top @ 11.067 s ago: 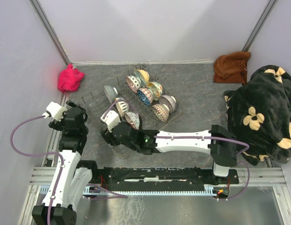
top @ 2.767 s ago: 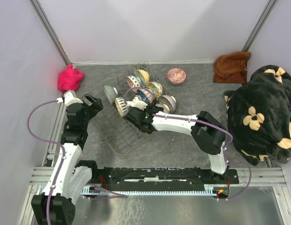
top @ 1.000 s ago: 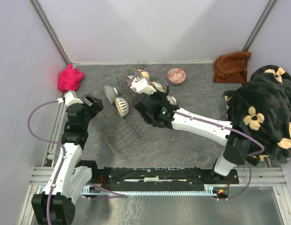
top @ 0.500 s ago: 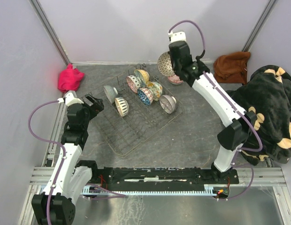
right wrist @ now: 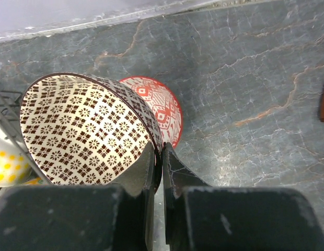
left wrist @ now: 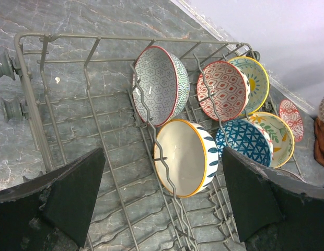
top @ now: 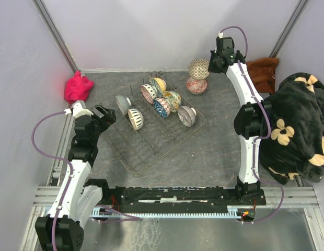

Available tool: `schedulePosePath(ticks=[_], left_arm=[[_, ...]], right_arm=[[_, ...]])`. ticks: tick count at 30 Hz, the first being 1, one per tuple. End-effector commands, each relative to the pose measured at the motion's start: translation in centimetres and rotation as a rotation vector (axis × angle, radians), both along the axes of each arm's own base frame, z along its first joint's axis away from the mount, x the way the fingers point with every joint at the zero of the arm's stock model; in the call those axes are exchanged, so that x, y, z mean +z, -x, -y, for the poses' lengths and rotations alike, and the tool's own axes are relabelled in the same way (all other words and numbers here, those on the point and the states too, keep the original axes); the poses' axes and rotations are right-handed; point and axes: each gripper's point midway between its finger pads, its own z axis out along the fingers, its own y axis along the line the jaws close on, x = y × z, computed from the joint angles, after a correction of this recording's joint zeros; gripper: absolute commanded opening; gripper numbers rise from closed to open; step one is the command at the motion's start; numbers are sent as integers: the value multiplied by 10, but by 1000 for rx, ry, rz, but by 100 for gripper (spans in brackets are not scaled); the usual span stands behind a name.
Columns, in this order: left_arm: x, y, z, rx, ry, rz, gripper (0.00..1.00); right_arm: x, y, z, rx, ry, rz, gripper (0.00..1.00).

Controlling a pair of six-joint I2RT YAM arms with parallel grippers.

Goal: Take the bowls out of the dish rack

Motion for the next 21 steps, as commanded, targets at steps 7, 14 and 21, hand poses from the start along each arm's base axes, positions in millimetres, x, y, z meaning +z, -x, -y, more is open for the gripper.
schedulePosePath(ticks=[7, 14, 21], left_arm=[[19, -6, 3, -6, 24, 62, 99], [18, -6, 2, -3, 23, 59, 99], [17, -7, 1, 4, 21, 57, 99]], right_arm=[[5, -25, -10, -4, -151, 53, 1], [-22, -32, -10, -40, -166, 20, 1], [-39, -37, -12, -69, -195, -5, 1]])
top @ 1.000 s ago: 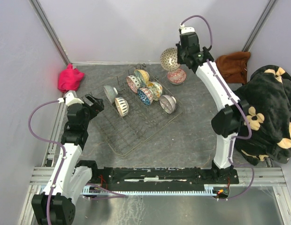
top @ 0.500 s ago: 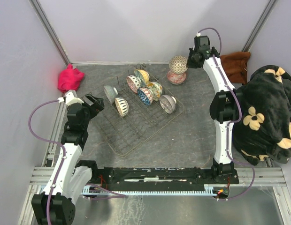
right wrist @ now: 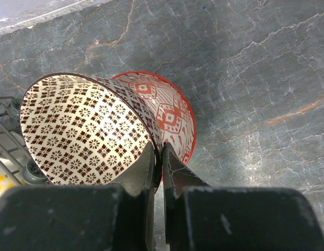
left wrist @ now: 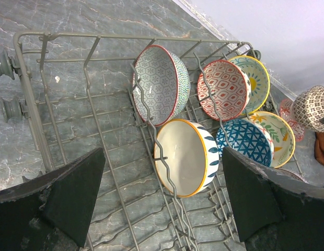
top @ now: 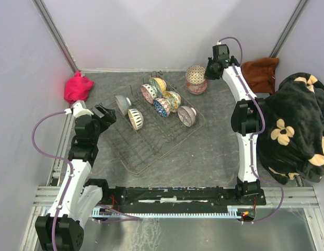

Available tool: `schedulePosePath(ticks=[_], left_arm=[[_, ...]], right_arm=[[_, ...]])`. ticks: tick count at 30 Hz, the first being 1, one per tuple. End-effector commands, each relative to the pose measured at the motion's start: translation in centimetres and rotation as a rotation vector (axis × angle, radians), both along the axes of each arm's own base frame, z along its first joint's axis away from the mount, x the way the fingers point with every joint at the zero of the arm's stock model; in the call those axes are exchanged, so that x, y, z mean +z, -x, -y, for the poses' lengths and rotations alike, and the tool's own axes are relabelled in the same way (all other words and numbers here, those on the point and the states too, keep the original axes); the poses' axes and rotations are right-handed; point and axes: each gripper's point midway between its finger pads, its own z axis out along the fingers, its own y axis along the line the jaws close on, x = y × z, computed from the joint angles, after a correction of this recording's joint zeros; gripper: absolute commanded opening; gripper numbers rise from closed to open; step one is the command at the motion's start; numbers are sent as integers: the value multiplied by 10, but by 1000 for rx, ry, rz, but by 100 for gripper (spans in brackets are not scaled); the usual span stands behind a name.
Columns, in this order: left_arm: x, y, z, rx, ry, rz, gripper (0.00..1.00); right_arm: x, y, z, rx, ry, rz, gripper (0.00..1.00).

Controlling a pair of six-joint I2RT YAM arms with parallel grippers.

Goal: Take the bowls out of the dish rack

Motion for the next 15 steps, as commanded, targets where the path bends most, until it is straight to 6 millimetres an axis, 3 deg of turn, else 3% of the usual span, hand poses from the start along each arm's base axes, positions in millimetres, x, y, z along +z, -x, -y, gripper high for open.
schedulePosePath(ticks=[1, 15], left_arm=[[17, -6, 1, 4, 22, 57, 99], [15, -8, 0, 12, 21, 53, 99]], right_arm=[[29, -22, -9, -21, -76, 111, 1], [7, -21, -3, -45, -59, 65, 1]])
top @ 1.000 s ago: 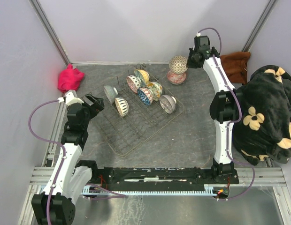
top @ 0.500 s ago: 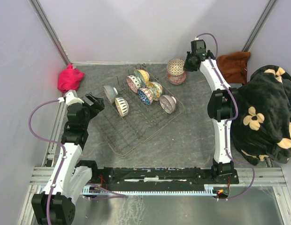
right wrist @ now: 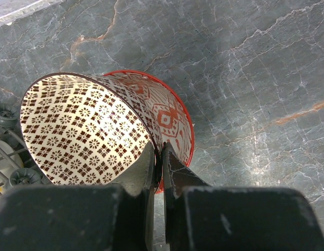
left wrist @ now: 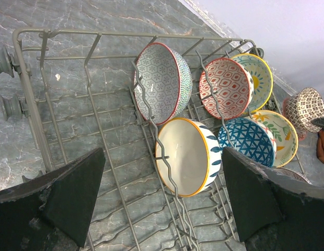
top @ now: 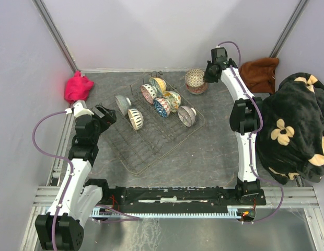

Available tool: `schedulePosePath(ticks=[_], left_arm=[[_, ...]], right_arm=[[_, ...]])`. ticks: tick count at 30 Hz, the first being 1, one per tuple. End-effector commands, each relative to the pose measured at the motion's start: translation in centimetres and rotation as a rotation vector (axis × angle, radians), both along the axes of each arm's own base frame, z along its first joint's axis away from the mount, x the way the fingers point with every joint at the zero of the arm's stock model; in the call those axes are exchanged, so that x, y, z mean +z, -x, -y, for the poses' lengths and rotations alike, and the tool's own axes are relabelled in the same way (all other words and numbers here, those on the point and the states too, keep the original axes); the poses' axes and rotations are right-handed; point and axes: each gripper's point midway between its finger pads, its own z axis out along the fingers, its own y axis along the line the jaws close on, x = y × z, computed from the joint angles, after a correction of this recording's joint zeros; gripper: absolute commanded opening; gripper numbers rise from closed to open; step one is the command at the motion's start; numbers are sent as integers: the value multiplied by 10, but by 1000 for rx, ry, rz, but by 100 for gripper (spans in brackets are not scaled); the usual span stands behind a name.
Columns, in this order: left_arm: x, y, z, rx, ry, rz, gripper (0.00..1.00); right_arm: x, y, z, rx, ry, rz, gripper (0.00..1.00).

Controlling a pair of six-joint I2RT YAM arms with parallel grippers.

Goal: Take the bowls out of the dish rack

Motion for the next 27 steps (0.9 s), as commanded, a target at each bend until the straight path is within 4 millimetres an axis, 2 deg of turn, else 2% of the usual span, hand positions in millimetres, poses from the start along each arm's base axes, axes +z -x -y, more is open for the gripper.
schedulePosePath(ticks=[1, 27], left_arm=[[18, -6, 0, 12, 20, 65, 99], [16, -6, -1, 19, 22, 61, 99]], right_arm=[[34, -19, -2, -16, -34, 111, 1], [0, -10, 6, -30, -10, 33, 3]])
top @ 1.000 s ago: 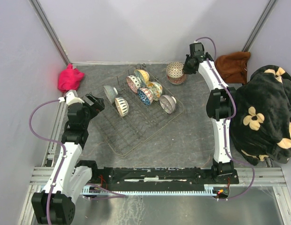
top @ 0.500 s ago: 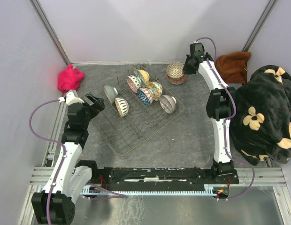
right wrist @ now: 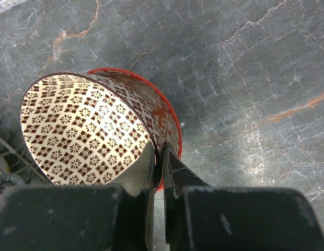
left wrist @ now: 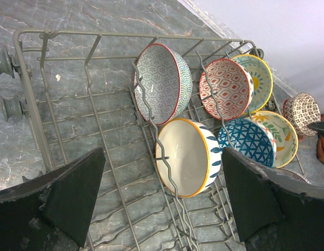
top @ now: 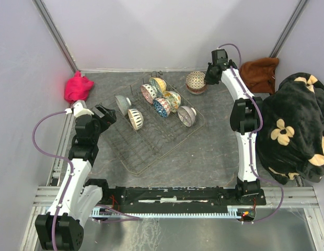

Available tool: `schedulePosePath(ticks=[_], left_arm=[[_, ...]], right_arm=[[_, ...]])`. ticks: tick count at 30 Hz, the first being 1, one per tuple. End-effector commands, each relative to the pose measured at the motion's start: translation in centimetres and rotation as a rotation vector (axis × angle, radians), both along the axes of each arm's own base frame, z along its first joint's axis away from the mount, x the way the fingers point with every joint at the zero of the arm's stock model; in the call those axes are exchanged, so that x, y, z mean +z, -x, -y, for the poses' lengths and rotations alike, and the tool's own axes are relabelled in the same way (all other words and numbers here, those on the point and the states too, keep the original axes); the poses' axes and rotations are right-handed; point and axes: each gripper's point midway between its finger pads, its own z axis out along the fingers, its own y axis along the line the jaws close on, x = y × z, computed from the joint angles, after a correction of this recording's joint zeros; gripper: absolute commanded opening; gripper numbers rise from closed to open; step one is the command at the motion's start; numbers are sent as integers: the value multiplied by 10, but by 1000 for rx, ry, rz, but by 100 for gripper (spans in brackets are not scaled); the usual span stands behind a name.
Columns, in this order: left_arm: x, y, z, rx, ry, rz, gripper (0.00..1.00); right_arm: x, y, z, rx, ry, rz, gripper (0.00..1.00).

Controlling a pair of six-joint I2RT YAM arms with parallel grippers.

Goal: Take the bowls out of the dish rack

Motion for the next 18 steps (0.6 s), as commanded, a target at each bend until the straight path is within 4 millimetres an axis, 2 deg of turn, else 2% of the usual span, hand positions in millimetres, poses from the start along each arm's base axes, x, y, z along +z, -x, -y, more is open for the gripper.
schedulePosePath(ticks=[1, 8, 14, 18], left_arm=[[16, -6, 0, 12, 24, 60, 99], [15, -6, 0, 15, 23, 58, 99], [14, -7, 0, 16, 24, 57, 99], [14, -7, -1, 19, 25, 57, 99]], right_arm=[[11, -13, 0, -17, -18, 59, 3], [5, -14, -1, -16, -23, 50, 9], [3, -14, -2, -15, -27, 51, 25], [7, -13, -2, -15, -32, 58, 31]])
